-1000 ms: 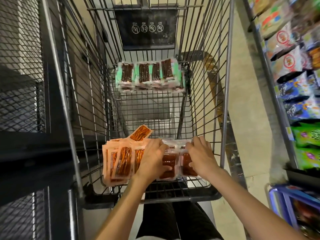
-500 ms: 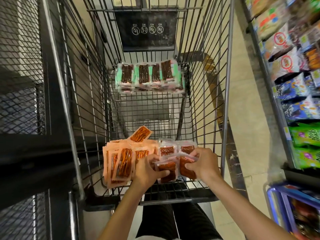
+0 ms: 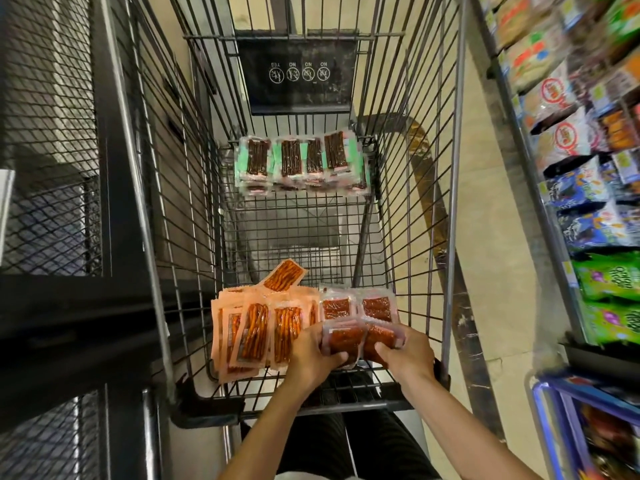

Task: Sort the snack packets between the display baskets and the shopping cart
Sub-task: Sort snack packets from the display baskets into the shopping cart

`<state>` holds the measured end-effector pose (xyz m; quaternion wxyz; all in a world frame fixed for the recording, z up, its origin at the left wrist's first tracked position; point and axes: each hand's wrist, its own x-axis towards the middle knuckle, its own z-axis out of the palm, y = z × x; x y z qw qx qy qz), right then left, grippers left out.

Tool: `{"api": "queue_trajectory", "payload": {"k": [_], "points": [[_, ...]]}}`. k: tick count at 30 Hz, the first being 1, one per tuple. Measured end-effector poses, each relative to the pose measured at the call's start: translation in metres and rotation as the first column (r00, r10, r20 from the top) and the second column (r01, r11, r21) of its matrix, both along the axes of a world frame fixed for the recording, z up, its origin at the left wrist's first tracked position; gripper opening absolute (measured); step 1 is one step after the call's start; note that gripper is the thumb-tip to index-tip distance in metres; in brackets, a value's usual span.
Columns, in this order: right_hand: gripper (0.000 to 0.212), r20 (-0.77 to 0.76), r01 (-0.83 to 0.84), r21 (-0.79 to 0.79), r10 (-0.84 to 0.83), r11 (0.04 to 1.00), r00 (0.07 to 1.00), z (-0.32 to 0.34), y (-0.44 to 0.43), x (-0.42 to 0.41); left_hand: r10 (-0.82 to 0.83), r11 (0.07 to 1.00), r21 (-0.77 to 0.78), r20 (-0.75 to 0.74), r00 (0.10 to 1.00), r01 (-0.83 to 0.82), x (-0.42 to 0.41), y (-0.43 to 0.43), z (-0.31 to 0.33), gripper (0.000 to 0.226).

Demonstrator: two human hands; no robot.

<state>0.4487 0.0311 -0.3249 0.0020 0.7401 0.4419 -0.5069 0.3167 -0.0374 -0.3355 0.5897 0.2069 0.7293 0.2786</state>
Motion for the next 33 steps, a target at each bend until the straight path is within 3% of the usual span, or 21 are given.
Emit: {"api": "queue_trajectory", "payload": {"k": [4,7,9,11,14,19,24,28,30,33], "points": [[0.035,-0.062,-0.119,0.027,0.120,0.993,0.991,0.021,0.004,0.005,0.107,0.994,-0.005,0.188,0.976,-0.108,-0.009,0.000,0.015,0.046],[0.034,-0.237,-0.085,-0.021,0.077,0.996,0.969,0.047,0.015,0.008,0.150,0.988,0.000,0.303,0.941,-0.157,-0.028,0.000,0.029,0.043],[0.034,-0.426,-0.050,-0.157,-0.022,0.986,0.904,0.064,0.027,0.010,0.197,0.978,-0.010,0.384,0.902,-0.210,-0.042,0.000,0.040,0.041],[0.037,-0.610,-0.049,-0.313,-0.161,0.948,0.776,0.075,0.040,0.010,0.253,0.961,-0.019,0.457,0.853,-0.274,-0.053,0.000,0.052,0.045],[0.040,-0.707,-0.065,-0.495,-0.358,0.866,0.610,0.085,0.052,0.002,0.297,0.934,0.023,0.507,0.809,-0.357,-0.062,0.000,0.074,0.054],[0.049,-0.782,-0.268,-0.483,-0.273,0.834,0.560,0.103,0.056,-0.013,0.378,0.846,0.125,0.545,0.749,-0.518,-0.057,-0.017,0.114,0.047],[0.048,-0.811,-0.448,-0.408,-0.090,0.795,0.579,0.139,0.045,-0.029,0.570,0.655,0.258,0.447,0.689,-0.710,-0.034,-0.061,0.165,0.054],[0.041,-0.846,-0.571,-0.316,0.047,0.757,0.531,0.189,0.022,-0.047,0.706,0.466,0.379,0.385,0.594,-0.800,-0.007,-0.113,0.213,0.037],[0.038,-0.865,-0.651,-0.255,0.132,0.715,0.484,0.215,0.007,-0.056,0.761,0.366,0.439,0.367,0.536,-0.821,0.006,-0.139,0.238,0.032],[0.030,-0.914,-0.790,-0.140,0.228,0.597,0.334,0.257,-0.032,-0.074,0.863,0.223,0.491,0.302,0.404,-0.842,0.027,-0.191,0.282,0.044]]}}
